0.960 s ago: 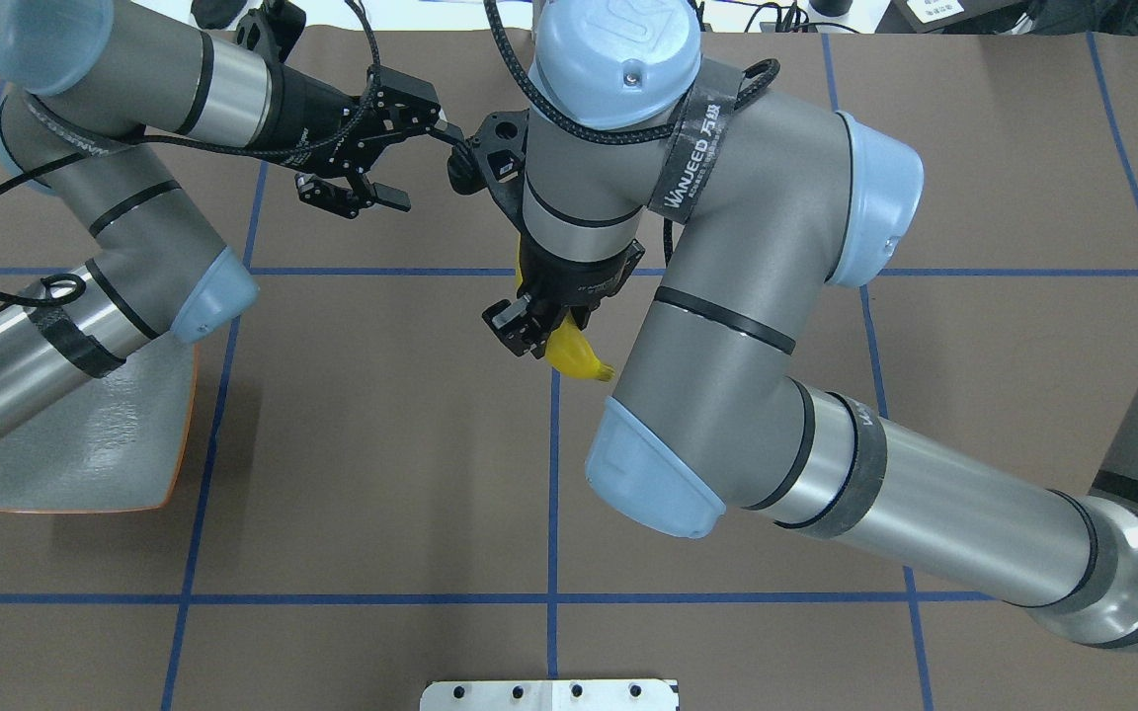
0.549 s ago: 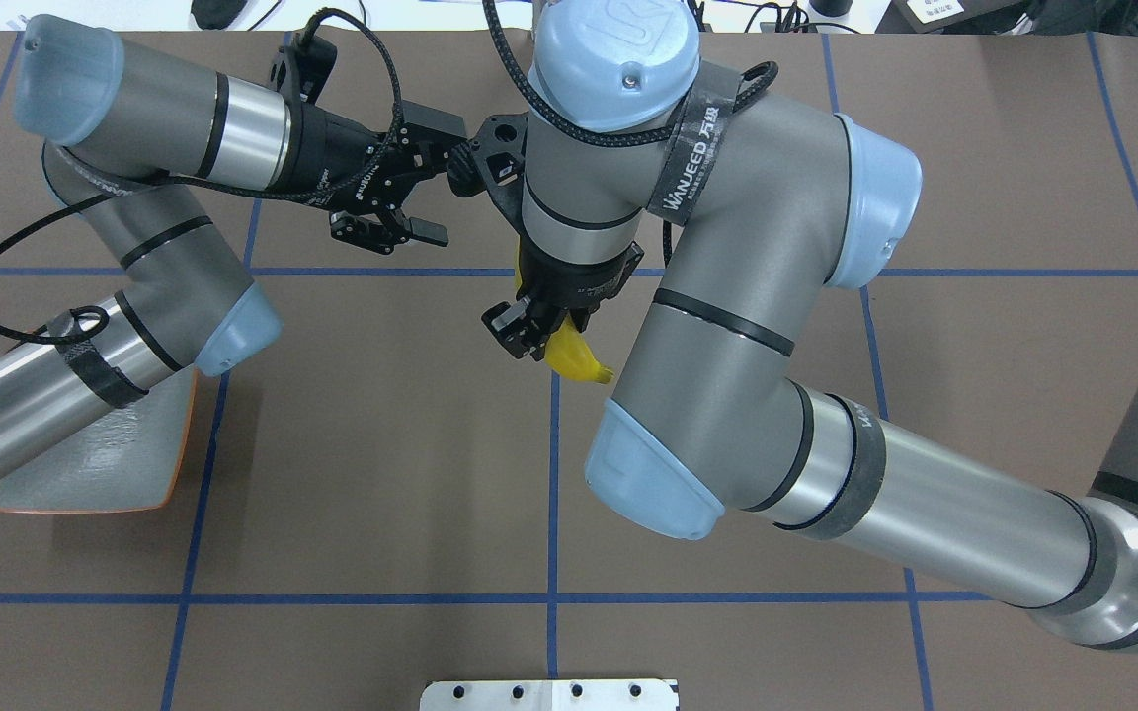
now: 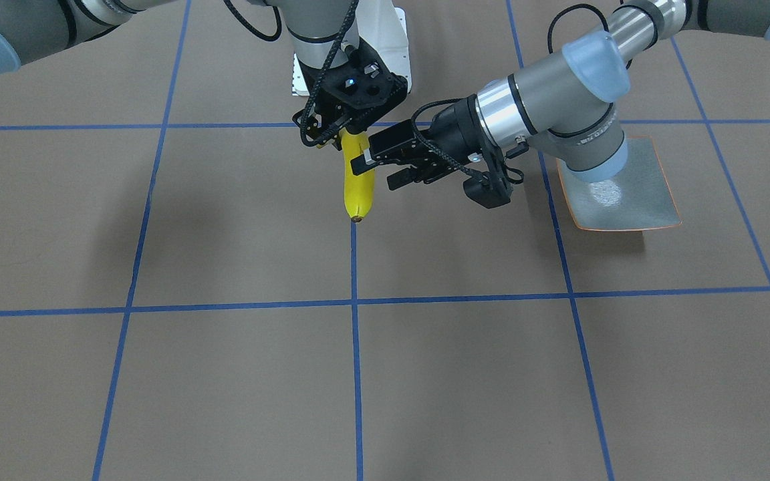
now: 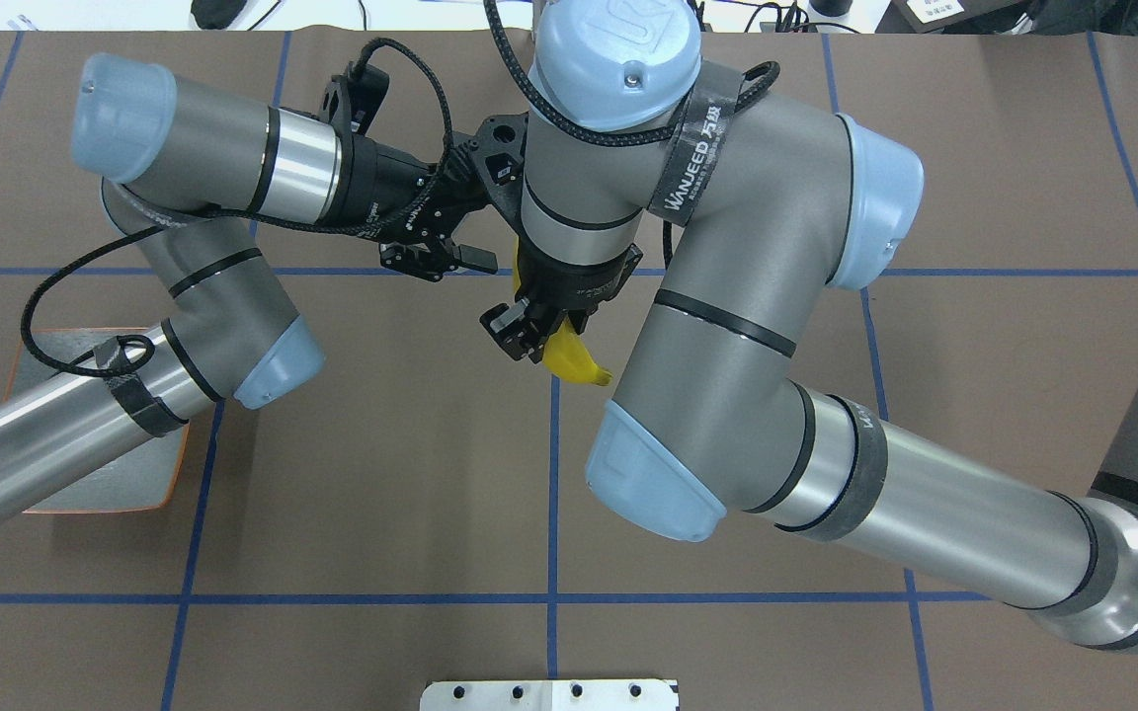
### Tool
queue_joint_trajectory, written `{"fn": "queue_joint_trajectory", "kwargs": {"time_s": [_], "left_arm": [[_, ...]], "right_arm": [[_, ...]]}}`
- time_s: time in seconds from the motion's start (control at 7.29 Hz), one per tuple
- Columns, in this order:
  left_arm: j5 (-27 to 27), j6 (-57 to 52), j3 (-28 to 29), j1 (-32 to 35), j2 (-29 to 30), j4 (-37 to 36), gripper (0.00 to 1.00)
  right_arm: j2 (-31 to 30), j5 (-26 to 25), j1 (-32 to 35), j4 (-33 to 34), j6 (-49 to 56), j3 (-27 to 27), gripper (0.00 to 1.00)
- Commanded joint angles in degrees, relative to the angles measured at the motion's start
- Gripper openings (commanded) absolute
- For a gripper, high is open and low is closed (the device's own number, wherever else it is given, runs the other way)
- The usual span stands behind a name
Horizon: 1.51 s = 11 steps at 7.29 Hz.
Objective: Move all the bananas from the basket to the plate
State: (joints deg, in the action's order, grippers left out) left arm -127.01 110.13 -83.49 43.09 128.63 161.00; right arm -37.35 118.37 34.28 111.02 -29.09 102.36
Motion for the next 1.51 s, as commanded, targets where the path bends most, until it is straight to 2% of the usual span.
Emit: {"fn": "queue_joint_trajectory", "kwargs": {"time_s": [0.0,0.82,1.1,1.37], "left_arm": [[1.7,0.3,0.3,-1.0,0.7,-0.1,0.99],[1.9,7.6,0.5,-1.0,1.4,-0.1,0.94],[5.0,9.9,1.7,-1.0,3.3,-0.3,0.93],[4.9,9.8,2.5,-1.0,3.4,-0.2,0.91]], "right_arm": [[-0.1,0.0,0.0,0.1,0.0,0.2,0.00],[-1.0,-1.2,0.0,0.1,-0.2,1.9,0.00],[-0.9,-1.2,0.0,0.1,-0.3,1.9,0.00],[-1.0,-1.0,0.0,0.1,-0.2,2.7,0.00]]}}
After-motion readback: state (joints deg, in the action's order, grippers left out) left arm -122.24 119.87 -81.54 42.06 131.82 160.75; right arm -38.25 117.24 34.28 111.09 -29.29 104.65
